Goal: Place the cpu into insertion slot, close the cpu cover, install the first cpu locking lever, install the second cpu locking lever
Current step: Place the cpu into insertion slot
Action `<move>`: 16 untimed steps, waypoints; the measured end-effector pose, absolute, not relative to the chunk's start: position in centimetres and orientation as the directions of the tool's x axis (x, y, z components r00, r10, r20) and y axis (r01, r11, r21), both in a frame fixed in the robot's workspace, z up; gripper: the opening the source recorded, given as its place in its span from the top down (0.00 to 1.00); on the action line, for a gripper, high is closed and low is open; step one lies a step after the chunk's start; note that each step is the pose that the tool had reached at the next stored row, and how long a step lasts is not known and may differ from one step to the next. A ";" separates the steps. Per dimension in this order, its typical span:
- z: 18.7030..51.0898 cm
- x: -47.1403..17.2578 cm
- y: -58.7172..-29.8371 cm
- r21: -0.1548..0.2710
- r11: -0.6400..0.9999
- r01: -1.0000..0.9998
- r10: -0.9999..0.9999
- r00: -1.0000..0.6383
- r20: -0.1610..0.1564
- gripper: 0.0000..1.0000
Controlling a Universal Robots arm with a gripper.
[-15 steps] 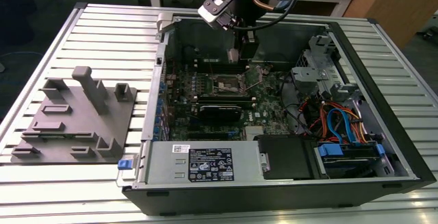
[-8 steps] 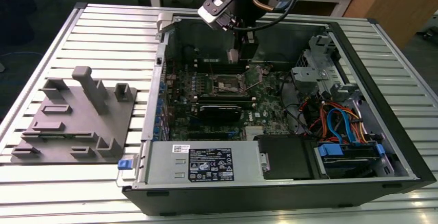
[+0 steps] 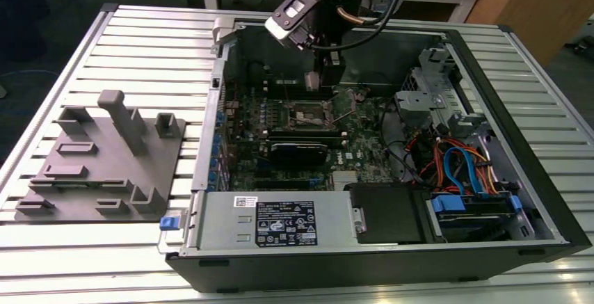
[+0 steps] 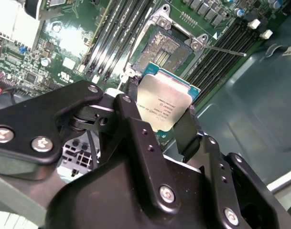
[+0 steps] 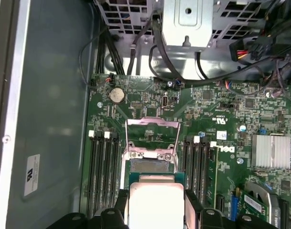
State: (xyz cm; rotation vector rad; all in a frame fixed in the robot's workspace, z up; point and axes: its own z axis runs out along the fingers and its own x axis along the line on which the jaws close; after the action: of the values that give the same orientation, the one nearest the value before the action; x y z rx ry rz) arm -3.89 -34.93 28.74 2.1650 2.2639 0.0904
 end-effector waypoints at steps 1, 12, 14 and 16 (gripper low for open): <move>28.6 -3.9 -34.9 0.047 0.044 0.998 0.998 -0.045 0.034 0.46; 26.6 -4.0 -34.9 0.047 0.044 0.998 0.998 -0.045 0.031 0.46; 26.2 -4.0 -34.9 0.047 0.044 0.998 0.998 -0.046 0.031 0.46; 25.9 -4.0 -34.9 0.047 0.044 0.998 0.998 -0.045 0.031 0.46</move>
State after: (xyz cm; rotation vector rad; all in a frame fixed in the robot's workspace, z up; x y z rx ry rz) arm -3.98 -34.86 25.89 2.1631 2.2622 0.0869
